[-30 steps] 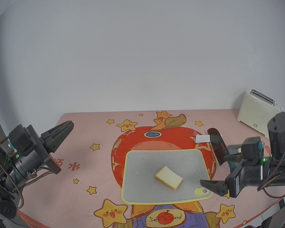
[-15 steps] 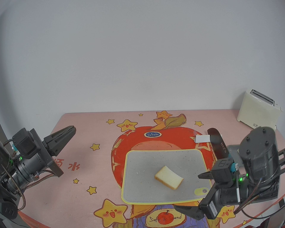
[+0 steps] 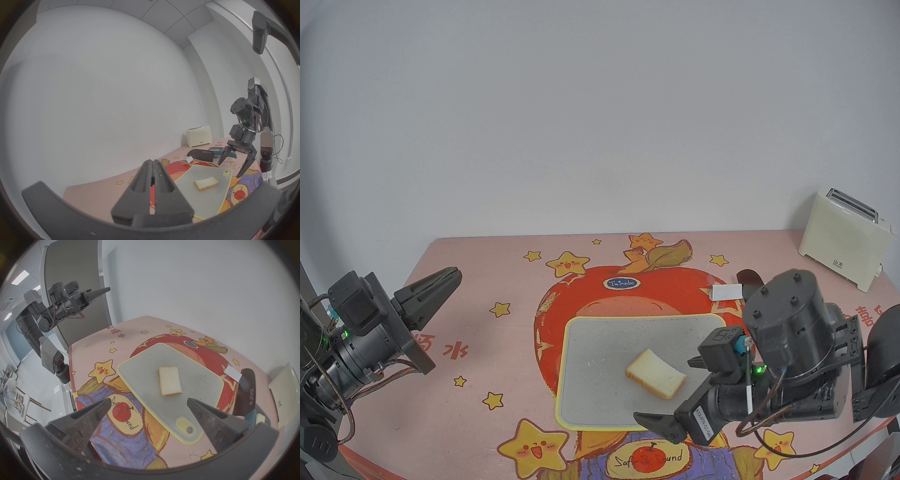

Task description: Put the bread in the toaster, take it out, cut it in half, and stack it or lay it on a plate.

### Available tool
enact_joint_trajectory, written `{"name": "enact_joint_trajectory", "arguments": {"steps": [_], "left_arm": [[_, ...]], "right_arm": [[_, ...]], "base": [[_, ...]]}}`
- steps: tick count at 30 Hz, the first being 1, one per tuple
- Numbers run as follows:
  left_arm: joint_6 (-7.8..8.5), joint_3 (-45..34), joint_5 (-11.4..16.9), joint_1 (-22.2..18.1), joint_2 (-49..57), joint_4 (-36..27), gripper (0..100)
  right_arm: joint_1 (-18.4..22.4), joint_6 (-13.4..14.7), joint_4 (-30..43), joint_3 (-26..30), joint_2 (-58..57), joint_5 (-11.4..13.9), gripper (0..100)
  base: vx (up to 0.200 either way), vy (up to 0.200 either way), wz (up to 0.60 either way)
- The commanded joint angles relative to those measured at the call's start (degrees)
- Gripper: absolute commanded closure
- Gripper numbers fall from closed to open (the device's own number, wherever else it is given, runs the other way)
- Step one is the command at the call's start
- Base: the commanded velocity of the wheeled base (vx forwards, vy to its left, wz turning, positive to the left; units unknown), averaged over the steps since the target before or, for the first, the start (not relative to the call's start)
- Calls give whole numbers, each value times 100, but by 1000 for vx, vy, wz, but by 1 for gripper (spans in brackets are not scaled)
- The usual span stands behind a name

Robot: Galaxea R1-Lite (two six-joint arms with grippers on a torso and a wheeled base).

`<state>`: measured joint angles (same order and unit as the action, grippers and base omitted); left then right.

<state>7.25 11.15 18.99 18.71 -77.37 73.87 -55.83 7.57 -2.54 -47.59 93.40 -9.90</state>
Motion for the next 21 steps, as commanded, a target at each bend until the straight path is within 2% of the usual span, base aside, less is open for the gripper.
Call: {"name": "enact_joint_trajectory", "arguments": {"steps": [1, 7, 9, 12, 21], "left_arm": [[4, 1, -1, 1, -32, 4, 100], [4, 1, 8, 1, -85, 4, 100], [4, 1, 8, 1, -85, 4, 100], [4, 1, 8, 1, -85, 4, 100], [57, 1, 8, 1, -85, 4, 100]], "right_arm": [[2, -1, -45, -31, 248, -3, 0], [-7, 25, -45, -110, 407, 23, 0], [-59, 210, -54, -154, 495, 14, 0], [-103, 324, -45, -224, 547, 32, 0], [-112, 342, -54, -224, 758, 14, 0]], "base": [[0, 0, 0], [0, 0, 0], [0, 0, 0], [0, 0, 0], [0, 0, 0]]}}
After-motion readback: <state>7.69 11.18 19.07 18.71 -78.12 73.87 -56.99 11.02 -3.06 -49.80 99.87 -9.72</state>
